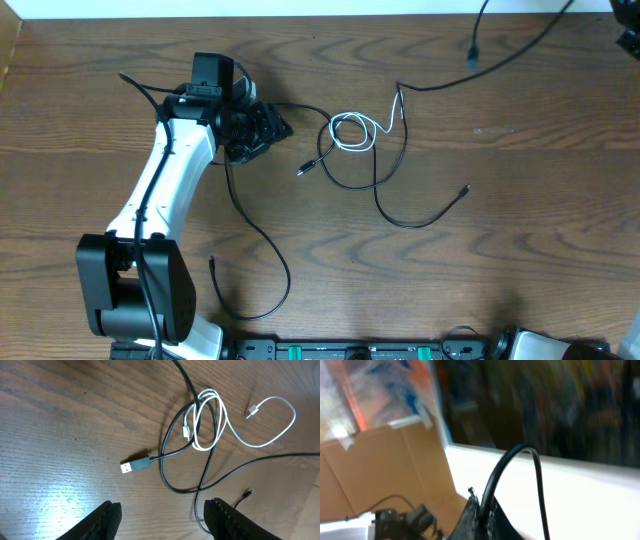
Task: Untangle cables
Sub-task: 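Release the black cable at the right and return the right gripper toward center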
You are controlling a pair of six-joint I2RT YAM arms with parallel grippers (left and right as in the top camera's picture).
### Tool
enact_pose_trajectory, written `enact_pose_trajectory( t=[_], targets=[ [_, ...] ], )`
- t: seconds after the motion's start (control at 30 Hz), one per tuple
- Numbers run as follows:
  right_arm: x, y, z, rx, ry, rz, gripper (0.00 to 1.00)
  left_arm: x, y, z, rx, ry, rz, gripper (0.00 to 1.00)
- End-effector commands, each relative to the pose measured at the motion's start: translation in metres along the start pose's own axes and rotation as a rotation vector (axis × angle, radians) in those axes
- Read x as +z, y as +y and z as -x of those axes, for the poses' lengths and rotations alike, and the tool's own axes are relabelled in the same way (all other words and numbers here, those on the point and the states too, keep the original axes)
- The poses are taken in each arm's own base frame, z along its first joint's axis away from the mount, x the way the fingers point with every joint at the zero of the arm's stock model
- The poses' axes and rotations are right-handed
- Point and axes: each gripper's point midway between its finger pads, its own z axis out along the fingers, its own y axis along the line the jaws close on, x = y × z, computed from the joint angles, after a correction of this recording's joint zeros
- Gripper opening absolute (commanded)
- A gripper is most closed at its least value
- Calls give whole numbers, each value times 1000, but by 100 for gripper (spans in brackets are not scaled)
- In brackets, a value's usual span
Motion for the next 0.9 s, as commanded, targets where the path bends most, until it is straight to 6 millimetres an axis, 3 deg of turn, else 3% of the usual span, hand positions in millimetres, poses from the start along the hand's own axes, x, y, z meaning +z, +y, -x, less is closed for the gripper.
enact_pose_trajectory(
  t=[0.0,0.07,0.1,0.23,0.37,0.4,0.5,0.67,0.87],
  targets=[
    [-13,-41,-29,128,65,-106,1,-1,2,1,23,-5,9,59],
    [-25,-67,-53,213,110,-199,1,-1,2,1,26,-5,9,59],
    [-41,-99,-81,313,153,-352,1,-1,2,1,26,-5,9,59],
    [-85,-158,-138,451,261,-701,1,-1,2,1,26,-5,9,59],
    [-136,-204,-184,526,360,-1045,1,-1,2,1,26,-5,9,59],
    [-162,-223,-203,533,413,-1202,1,-1,2,1,26,-5,9,59],
    [-195,-248,-236,519,529,-1370,1,-1,2,1,26,-5,9,59],
    [-226,-276,-281,550,646,-1505,1,-1,2,1,26,-5,9,59],
    [-241,-297,-336,608,777,-1520,1,-1,2,1,26,-5,9,59]
  ],
)
